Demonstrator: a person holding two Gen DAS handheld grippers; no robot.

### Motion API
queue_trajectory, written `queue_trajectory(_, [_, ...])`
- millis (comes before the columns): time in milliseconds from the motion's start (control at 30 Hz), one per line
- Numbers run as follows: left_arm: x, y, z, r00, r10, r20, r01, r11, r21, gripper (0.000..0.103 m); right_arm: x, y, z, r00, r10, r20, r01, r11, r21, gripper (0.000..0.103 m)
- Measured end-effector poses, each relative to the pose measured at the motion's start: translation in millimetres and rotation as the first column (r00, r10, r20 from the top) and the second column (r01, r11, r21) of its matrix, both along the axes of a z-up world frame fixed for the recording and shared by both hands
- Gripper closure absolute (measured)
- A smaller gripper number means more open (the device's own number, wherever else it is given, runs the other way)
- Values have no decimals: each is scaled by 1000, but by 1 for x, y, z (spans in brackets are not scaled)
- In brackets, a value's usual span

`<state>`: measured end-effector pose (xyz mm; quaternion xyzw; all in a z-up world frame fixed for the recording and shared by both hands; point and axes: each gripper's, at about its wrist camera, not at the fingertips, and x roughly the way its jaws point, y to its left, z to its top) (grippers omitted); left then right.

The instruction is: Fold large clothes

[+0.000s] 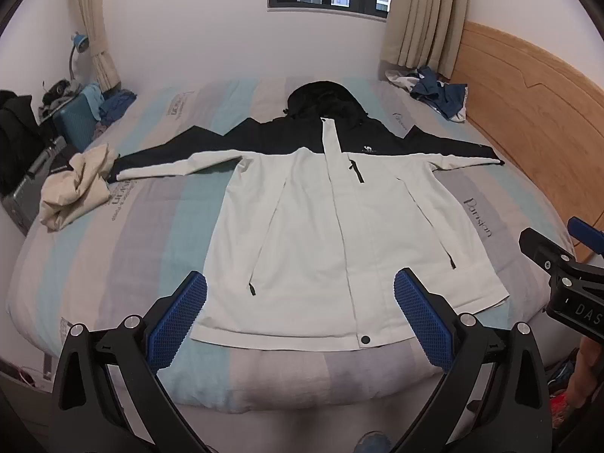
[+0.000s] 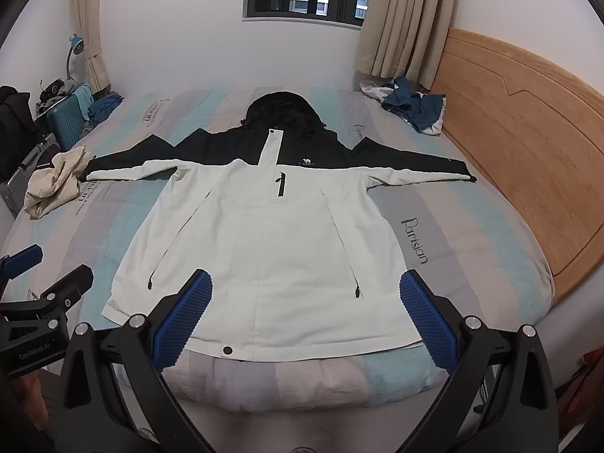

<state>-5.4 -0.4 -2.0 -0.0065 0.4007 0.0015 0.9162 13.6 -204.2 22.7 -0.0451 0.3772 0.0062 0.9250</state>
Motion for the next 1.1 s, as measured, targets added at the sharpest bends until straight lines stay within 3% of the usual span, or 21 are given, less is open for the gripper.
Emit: queue_trajectory(1100, [-4, -4, 6, 1000, -9, 1, 9, 1000, 8, 6, -2, 0, 0, 1000, 1, 5, -1, 1000, -7, 7])
